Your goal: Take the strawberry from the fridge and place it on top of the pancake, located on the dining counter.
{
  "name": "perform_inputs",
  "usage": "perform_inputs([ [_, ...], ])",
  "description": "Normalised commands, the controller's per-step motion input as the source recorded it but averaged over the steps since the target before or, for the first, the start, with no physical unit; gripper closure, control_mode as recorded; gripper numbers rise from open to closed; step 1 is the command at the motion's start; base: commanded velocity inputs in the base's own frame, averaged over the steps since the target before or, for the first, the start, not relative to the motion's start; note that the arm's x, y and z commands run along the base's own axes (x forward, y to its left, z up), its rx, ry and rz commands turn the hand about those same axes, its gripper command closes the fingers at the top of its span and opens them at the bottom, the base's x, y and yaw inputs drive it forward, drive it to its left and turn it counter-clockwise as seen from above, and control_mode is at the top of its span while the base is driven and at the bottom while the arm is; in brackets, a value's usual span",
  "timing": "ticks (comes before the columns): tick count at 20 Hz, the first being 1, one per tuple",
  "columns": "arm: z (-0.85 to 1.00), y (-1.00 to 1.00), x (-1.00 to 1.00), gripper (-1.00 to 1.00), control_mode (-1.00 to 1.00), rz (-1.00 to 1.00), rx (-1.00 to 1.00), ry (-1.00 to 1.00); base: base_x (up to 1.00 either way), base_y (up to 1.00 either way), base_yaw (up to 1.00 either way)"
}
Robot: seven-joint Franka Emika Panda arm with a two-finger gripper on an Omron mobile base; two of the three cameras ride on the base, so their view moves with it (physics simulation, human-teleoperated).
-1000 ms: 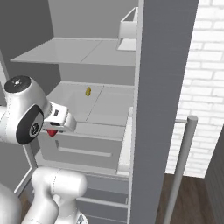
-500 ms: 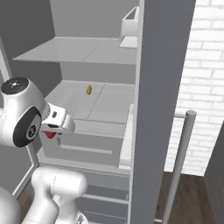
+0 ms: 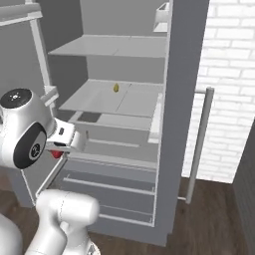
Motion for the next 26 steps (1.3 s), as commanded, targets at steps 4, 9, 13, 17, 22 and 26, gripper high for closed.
perform_inputs([
  [4,0.00,0.00,0.00,1.00,1.00,0.00,0.00,0.00,-0.66,-0.24,0.39],
  [9,0.00,0.00,0.00,1.00,1.00,0.00,0.00,0.00,-0.51,-0.54,0.61],
  [13,0.00,0.00,0.00,1.00,1.00,0.00,0.00,0.00,-0.69,-0.86,0.78],
  [17,0.00,0.00,0.00,1.00,1.00,0.00,0.00,0.00,-0.95,-0.50,0.71],
  [22,0.00,0.00,0.00,1.00,1.00,0.00,0.00,0.00,-1.00,-0.10,0.64],
  [26,0.00,0.00,0.00,1.00,1.00,0.00,0.00,0.00,-0.90,0.03,0.59],
])
